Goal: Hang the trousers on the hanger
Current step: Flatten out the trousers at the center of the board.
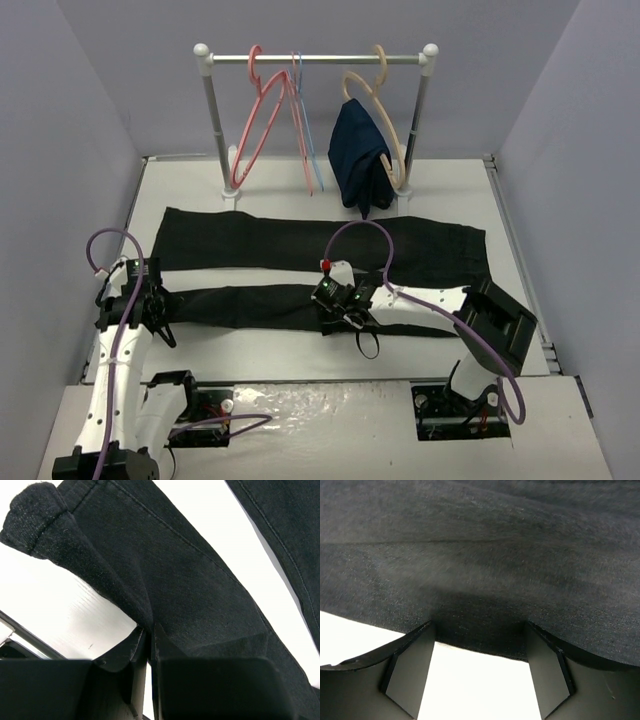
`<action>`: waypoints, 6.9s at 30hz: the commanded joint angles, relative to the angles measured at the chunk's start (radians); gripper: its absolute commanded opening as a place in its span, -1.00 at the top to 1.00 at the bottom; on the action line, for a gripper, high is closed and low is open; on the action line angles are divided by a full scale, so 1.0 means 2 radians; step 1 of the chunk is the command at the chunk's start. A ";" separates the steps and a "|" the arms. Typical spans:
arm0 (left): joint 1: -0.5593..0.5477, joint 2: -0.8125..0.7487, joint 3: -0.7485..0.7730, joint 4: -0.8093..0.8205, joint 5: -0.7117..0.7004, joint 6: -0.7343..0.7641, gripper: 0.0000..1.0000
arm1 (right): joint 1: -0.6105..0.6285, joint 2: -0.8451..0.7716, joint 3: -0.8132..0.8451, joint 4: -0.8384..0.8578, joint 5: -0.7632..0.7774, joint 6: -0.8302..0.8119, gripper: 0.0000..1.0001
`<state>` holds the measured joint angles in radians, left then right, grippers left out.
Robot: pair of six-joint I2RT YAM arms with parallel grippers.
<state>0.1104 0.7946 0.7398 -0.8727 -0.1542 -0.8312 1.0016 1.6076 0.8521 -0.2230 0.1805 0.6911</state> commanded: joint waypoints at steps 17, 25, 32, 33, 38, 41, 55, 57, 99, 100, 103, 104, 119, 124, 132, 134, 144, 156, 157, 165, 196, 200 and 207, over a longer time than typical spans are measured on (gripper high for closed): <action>-0.031 0.059 0.064 0.052 0.027 -0.001 0.95 | 0.044 -0.108 -0.053 -0.171 -0.062 0.095 -0.36; -0.050 0.115 0.235 0.134 0.065 0.112 0.95 | 0.044 -0.092 -0.028 -0.170 -0.029 0.095 -0.40; -0.068 -0.014 0.040 0.161 0.025 0.086 0.96 | 0.043 -0.104 -0.040 -0.169 -0.020 0.098 -0.44; -0.067 -0.019 0.014 0.144 0.008 0.058 0.96 | 0.043 -0.103 -0.039 -0.169 -0.019 0.097 -0.45; -0.050 -0.036 -0.049 0.051 -0.077 -0.053 0.87 | 0.043 -0.101 -0.027 -0.169 -0.018 0.092 -0.48; -0.039 -0.032 -0.044 0.016 -0.127 -0.075 0.65 | 0.044 -0.099 -0.021 -0.169 -0.015 0.089 -0.54; -0.001 0.018 0.065 0.022 -0.171 -0.061 0.02 | -0.076 -0.169 0.001 -0.169 -0.001 0.040 -0.62; -0.011 0.020 0.061 0.082 -0.060 -0.016 0.12 | -0.103 -0.179 0.004 -0.169 0.000 0.028 -0.62; -0.145 0.295 0.106 0.068 -0.091 0.185 0.97 | -0.155 -0.200 -0.027 -0.127 -0.034 -0.028 -0.65; -0.142 0.286 0.106 0.065 -0.098 0.180 1.00 | -0.156 -0.200 -0.027 -0.127 -0.034 -0.029 -0.65; -0.129 0.259 0.104 0.049 -0.140 0.158 1.00 | -0.159 -0.202 -0.023 -0.127 -0.037 -0.034 -0.65; -0.122 0.244 0.102 0.044 -0.152 0.146 1.00 | -0.160 -0.202 -0.022 -0.127 -0.038 -0.035 -0.65; 0.257 0.174 0.048 0.093 -0.084 0.083 0.41 | -0.168 -0.203 -0.010 -0.124 -0.042 -0.048 -0.65; 0.277 0.163 0.075 0.098 -0.016 0.067 0.00 | -0.169 -0.198 -0.012 -0.117 -0.041 -0.051 -0.65; 0.094 0.080 0.071 0.086 0.051 0.019 -0.30 | -0.170 -0.148 -0.028 -0.065 -0.053 -0.037 -0.65; 0.019 0.068 0.028 0.097 0.039 -0.015 -0.30 | -0.172 -0.133 -0.039 -0.048 -0.056 -0.026 -0.65; -0.143 0.118 -0.101 0.170 -0.008 -0.130 -0.30 | -0.228 -0.133 -0.141 -0.021 -0.073 0.032 -0.87; -0.121 0.079 -0.128 0.089 -0.034 -0.171 -0.29 | -0.321 -0.261 -0.199 -0.069 -0.099 0.083 -0.98; -0.119 0.066 -0.127 0.080 -0.033 -0.173 -0.28 | -0.322 -0.273 -0.194 -0.075 -0.093 0.078 -0.98; -0.118 0.048 -0.017 0.114 -0.033 -0.055 -0.29 | -0.320 -0.256 -0.069 -0.077 -0.032 -0.006 -0.95; 0.112 0.479 0.134 0.281 0.028 0.028 -0.25 | -0.321 -0.022 -0.087 0.082 -0.050 -0.015 -0.97; 0.133 0.448 0.104 0.270 0.015 0.017 -0.22 | -0.314 -0.033 -0.092 0.069 -0.051 -0.013 -0.97; 0.145 0.390 0.140 0.250 0.058 0.012 -0.20 | -0.316 -0.086 0.001 0.001 0.012 -0.032 -0.97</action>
<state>0.3889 1.6643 0.9685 -0.2814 -0.0525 -0.7927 0.3670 1.5222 0.7464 -0.0318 0.1224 0.6123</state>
